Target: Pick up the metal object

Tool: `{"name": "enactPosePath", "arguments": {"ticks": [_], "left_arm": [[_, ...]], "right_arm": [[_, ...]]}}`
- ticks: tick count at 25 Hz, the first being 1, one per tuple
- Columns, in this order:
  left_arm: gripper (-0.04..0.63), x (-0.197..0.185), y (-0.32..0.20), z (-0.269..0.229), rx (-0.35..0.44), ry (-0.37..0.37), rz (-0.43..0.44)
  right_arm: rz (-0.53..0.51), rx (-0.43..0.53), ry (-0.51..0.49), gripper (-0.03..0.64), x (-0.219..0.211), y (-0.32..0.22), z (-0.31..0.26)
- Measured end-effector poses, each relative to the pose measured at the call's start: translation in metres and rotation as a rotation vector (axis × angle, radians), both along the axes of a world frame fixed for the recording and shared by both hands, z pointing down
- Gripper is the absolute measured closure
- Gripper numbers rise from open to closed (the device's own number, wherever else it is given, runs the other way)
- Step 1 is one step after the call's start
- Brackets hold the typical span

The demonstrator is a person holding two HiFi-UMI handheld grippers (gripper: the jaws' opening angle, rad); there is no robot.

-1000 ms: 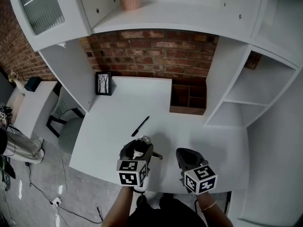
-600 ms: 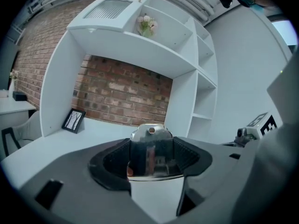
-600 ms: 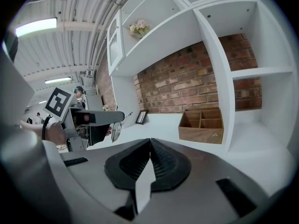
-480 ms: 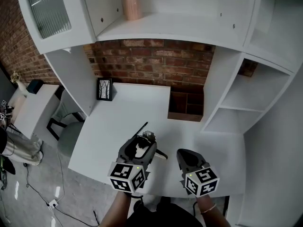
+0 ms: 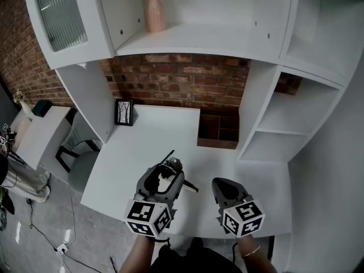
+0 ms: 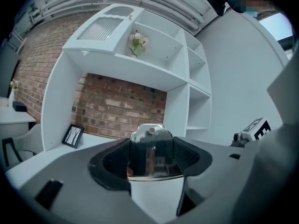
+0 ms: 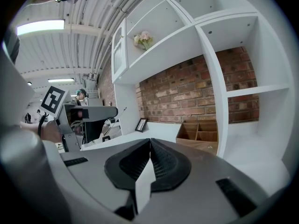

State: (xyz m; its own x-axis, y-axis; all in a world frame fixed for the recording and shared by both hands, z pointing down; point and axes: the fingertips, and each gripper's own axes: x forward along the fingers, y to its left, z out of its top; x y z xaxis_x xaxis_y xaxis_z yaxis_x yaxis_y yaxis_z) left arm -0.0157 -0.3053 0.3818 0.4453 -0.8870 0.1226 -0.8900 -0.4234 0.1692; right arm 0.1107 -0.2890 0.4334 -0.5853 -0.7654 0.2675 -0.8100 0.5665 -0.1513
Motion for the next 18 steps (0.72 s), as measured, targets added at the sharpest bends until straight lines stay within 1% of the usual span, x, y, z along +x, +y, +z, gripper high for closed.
{"name": "enactPosePath", "arguments": {"ticks": [5,11,18], "left_arm": [[0.304,0.000,0.010,-0.008,0.026,-0.012,-0.015],[0.304,-0.001,0.023,-0.018,0.049,-0.002,-0.031],[0.304,-0.005,0.028,-0.021,0.058,0.002,-0.047]], "right_arm": [[0.004,0.033,0.005,0.612,0.004,0.007,-0.010],[0.005,0.080,0.005,0.612,0.006,0.015,-0.025],[0.021,0.120,0.019,0.612,0.007,0.016,-0.033]]}}
